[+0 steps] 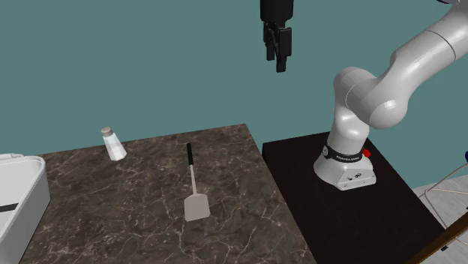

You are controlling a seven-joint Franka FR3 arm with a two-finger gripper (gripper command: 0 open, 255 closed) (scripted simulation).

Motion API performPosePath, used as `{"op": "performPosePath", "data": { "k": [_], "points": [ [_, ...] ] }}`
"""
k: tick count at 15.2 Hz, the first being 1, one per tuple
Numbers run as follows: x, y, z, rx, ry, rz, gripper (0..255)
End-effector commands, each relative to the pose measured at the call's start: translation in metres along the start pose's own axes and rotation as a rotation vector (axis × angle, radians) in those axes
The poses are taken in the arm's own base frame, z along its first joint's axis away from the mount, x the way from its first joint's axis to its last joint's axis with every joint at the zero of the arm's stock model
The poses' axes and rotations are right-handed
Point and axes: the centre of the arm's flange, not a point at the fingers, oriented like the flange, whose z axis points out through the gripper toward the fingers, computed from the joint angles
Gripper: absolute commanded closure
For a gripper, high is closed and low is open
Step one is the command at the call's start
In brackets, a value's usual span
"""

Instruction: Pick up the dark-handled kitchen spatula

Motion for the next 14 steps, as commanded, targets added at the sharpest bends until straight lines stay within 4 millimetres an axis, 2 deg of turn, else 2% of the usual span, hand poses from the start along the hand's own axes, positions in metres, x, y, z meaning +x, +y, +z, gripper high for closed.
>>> {"op": "performPosePath", "data": {
  "k": [1,7,14],
  "points": [
    [0.000,0.000,0.000,0.000,0.000,0.000,0],
    [0.031,-0.055,0.045,0.000,0.033,0.307,0],
    [0.088,-0.103,0.096,0.000,0.070,0.664,0]
  ]
}}
